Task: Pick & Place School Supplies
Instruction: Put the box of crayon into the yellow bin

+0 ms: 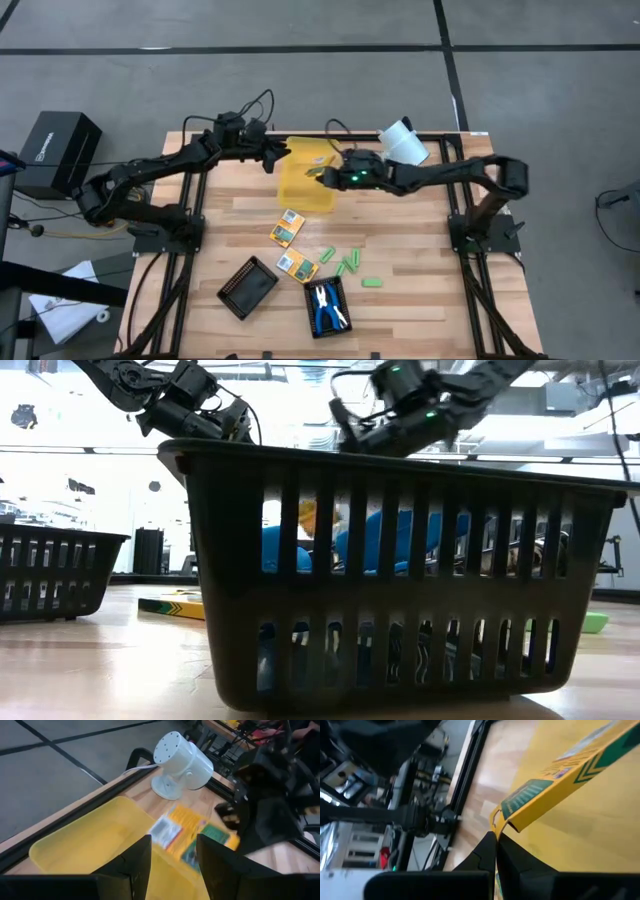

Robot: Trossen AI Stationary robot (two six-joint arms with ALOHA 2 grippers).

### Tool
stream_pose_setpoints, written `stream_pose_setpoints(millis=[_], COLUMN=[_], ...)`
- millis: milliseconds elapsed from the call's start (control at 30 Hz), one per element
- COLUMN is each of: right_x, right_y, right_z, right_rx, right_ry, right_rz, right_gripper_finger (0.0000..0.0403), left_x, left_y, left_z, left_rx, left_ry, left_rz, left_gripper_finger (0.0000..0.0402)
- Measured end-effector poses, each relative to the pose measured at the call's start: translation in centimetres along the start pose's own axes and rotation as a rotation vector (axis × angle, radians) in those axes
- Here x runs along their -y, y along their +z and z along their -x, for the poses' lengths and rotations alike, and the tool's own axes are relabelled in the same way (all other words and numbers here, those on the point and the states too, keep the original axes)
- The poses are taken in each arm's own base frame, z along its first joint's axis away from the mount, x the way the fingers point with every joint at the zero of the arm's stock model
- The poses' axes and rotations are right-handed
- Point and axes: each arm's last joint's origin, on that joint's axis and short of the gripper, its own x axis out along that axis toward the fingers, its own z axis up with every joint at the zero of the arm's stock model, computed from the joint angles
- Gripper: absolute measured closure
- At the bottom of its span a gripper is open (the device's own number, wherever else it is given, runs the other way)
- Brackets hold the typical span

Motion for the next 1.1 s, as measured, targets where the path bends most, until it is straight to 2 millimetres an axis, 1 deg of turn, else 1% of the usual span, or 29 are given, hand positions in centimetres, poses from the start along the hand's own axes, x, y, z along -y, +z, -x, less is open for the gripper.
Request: stream_pose_setpoints(millis=[133,233,300,433,533,767,867,1000,1100], right_x=[-0.5,-0.5,-0.5,-0.5,-0.7,-0.6,-0.8,-1.5,-2.8], right_y=[0.4,0.6,0.6,1.0,1.5,2.0,2.1,2.6,3.7], right_z=[-2.6,-3.9,-4.3,-4.4,-4.0,-3.9,-3.9,-3.6,-2.2], right_rx=[-0.052,-0.079,-0.095,-0.082,-0.077,-0.098,-0.09,-0.076,-0.052], right_ry=[0.03,0.047,0.05,0.059,0.071,0.087,0.112,0.183,0.241], right_rz=[0.023,0.029,0.029,0.049,0.059,0.047,0.045,0.043,0.057], right_gripper_finger=[0.0403,0.0403,0.0403,0.0395,0.0364,0.0249,0.0211,0.0186,0.0185], left_x=[0.0,0.0,0.0,0.0,0.0,0.0,0.0,0.2,0.4], left_y=[0.0,0.0,0.0,0.0,0.0,0.0,0.0,0.0,-0.1], left_z=[0.0,0.0,0.0,0.0,0.0,0.0,0.0,0.0,0.0], left_rx=[0.001,0.001,0.002,0.003,0.003,0.002,0.002,-0.012,-0.03], left_ry=[0.0,-0.001,-0.001,-0.001,-0.001,-0.001,-0.001,-0.045,-0.098], left_rz=[-0.001,-0.001,-0.001,-0.001,-0.001,-0.001,0.002,0.041,0.069], left_gripper_finger=[0.0251,0.0251,0.0251,0.0251,0.0251,0.0251,0.0251,0.0251,0.0251])
